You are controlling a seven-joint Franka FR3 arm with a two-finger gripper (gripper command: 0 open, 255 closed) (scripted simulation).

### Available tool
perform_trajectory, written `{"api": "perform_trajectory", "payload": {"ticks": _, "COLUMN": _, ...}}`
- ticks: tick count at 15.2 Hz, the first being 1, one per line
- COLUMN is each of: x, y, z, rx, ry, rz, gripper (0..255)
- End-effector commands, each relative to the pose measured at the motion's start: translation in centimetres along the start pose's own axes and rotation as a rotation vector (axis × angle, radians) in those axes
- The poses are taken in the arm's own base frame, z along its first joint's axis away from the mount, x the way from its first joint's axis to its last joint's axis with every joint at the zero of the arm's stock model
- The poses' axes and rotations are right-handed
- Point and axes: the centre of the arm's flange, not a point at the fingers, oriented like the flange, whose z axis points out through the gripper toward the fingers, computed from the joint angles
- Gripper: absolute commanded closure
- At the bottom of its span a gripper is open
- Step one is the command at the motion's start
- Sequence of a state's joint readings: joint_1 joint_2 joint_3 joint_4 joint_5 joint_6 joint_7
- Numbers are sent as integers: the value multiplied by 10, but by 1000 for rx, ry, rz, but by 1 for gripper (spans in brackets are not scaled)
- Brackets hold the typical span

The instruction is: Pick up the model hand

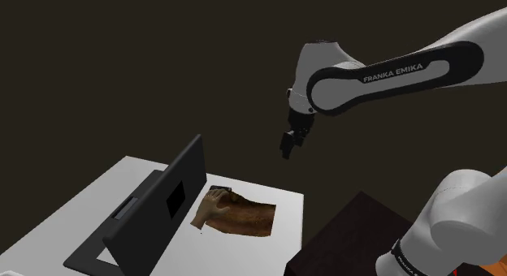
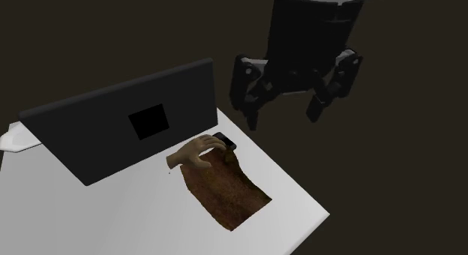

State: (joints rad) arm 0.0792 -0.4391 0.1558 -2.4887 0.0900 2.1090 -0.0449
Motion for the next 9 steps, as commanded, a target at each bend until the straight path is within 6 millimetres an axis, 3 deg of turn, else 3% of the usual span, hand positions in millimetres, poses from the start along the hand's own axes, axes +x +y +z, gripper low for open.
{"api": "perform_trajectory", "payload": {"ticks": 1, "x": 14, "y": -12, "z": 20, "rx": -8, "ry": 7, "rz": -12, "gripper": 0}}
{"api": "perform_trajectory", "payload": {"ticks": 9, "x": 63, "y": -60, "z": 102, "rx": -43, "ry": 25, "rz": -62, "gripper": 0}}
